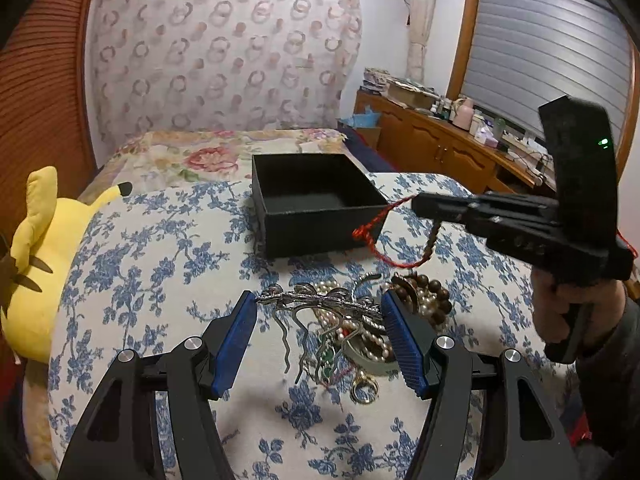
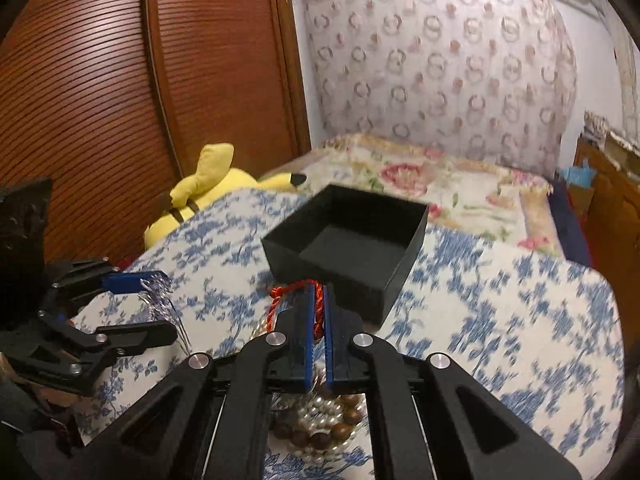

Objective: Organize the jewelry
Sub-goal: 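Drop the silver comb and red cord bracelet into the black box with both grippers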

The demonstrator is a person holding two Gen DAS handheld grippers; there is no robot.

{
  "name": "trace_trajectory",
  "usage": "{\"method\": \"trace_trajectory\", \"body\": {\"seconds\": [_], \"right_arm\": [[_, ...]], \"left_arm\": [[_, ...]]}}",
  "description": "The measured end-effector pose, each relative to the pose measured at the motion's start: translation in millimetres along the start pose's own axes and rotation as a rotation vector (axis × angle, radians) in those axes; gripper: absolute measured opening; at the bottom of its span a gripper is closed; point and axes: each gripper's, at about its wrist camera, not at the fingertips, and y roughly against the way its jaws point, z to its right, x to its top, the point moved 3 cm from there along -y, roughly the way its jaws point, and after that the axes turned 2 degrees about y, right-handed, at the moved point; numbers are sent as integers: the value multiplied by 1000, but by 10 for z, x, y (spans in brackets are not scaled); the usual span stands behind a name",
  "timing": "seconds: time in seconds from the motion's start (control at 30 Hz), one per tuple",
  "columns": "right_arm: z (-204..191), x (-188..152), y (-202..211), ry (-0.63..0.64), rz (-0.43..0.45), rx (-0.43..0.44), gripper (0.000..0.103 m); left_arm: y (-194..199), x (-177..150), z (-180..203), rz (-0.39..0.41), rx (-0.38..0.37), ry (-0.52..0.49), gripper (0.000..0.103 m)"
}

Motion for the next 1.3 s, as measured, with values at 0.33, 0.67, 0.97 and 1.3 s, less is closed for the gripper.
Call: {"method": "trace_trajectory", "body": {"seconds": [0.33, 0.67, 0.97, 1.3], "right_arm": [[362, 219, 68, -28, 64, -32, 5], [748, 472, -147, -85, 108, -7, 5], [847, 464, -270, -124, 113, 17, 5], [896, 372, -355, -143, 103, 16, 5]], "left_arm": [[-205, 504, 4, 24, 8, -20, 61], [-546, 1072, 21, 35, 24, -45, 62], [-950, 1139, -12, -25, 30, -45, 62], [-1299, 1220, -41, -84, 36, -42, 62]]}}
